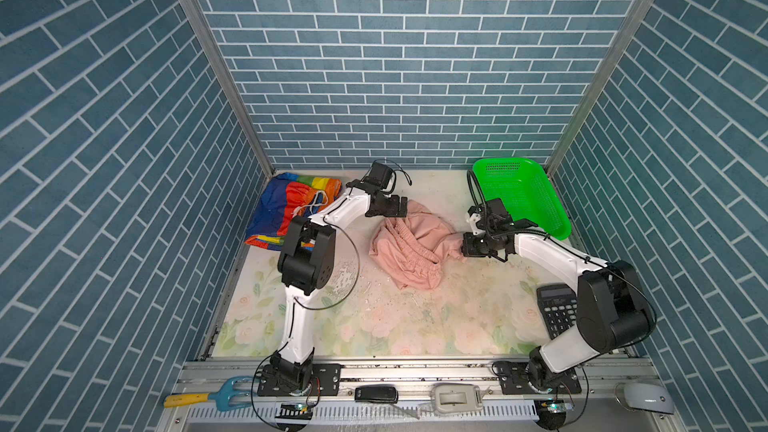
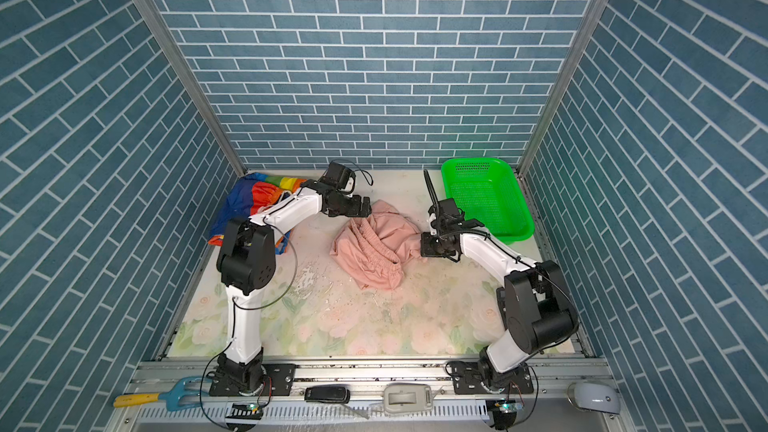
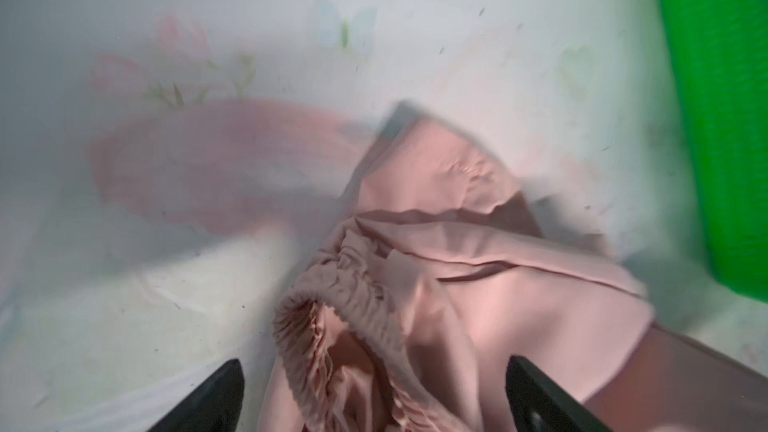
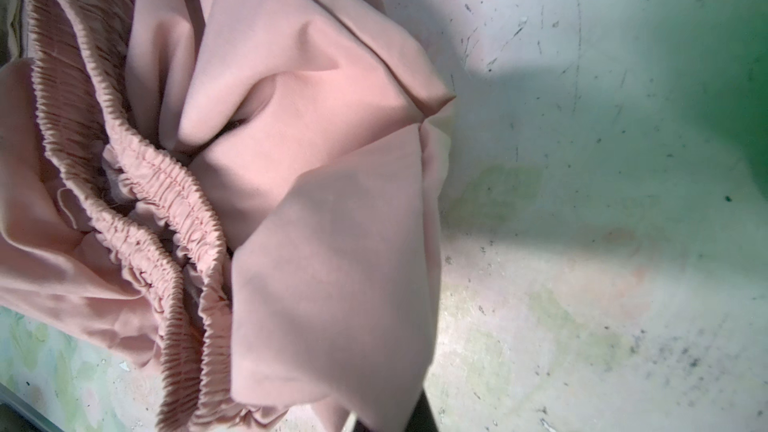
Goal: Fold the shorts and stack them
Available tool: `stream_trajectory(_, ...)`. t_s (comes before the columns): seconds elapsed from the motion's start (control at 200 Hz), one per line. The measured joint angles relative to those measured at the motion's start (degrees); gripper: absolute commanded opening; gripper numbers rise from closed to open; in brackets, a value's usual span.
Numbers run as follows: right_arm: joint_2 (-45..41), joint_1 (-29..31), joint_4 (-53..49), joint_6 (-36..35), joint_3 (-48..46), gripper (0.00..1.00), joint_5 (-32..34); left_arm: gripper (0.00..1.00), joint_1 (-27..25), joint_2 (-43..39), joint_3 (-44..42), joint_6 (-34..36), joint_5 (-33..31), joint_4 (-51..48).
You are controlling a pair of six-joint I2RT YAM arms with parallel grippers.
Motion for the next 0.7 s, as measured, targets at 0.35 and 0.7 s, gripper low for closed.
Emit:
stream_trajectory(0.35,-0.37,0.0,1.07,0.0,-1.6,0.0,-0.85,1.0,1.22,2.69,7.76,-0.52,0.57,-3.8)
stream_trajectory(0.7,-1.4,0.0,1.44,-0.02,-2.89,0.0,-0.94,0.94,1.57,10.43,15.06,-2.08,2.99,-7.43)
